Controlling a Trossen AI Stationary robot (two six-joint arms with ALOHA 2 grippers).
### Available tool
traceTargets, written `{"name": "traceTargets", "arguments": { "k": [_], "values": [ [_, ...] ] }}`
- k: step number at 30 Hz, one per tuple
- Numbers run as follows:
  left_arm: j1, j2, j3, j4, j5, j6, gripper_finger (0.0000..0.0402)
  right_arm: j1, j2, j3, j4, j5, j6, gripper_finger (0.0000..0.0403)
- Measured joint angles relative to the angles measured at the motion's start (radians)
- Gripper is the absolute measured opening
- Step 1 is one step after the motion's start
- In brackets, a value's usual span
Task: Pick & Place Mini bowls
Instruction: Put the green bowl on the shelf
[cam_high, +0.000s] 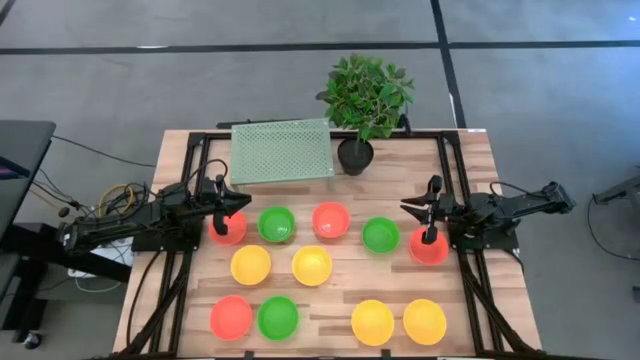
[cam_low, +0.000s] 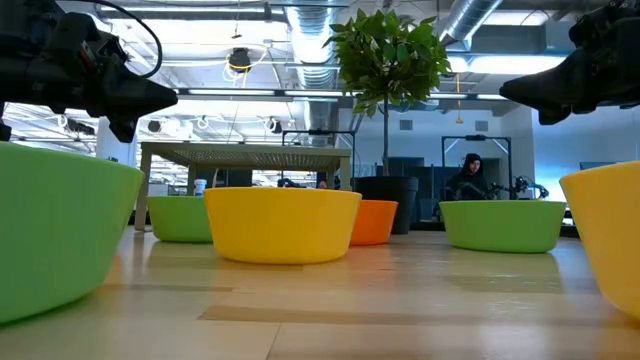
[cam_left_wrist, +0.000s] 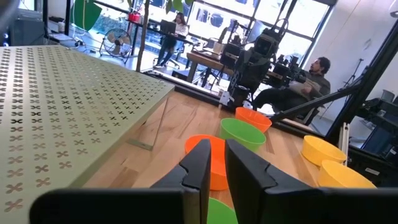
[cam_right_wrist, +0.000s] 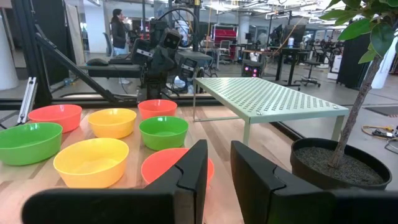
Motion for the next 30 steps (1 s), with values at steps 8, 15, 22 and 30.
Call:
{"name": "traceTargets", "arguments": {
  "k": [8, 15, 22, 30],
  "values": [
    [0.0, 0.0, 0.0, 0.006, 0.0, 0.0, 0.0049, 0.0, 0.0, 0.0, 0.0, 0.0, 0.0, 0.0065],
    [0.0, 0.0, 0.0, 0.013, 0.0, 0.0, 0.0049, 0.0, 0.0, 0.0, 0.0, 0.0, 0.0, 0.0066],
    [0.0, 0.0, 0.0, 0.02, 0.0, -0.026, 0.0049, 0.0, 0.0, 0.0, 0.0, 0.0, 0.0, 0.0066],
    [0.0, 0.0, 0.0, 0.068, -0.034, -0.074, 0.0049, 0.0, 0.0, 0.0, 0.0, 0.0, 0.0, 0.0066]
  ]
}}
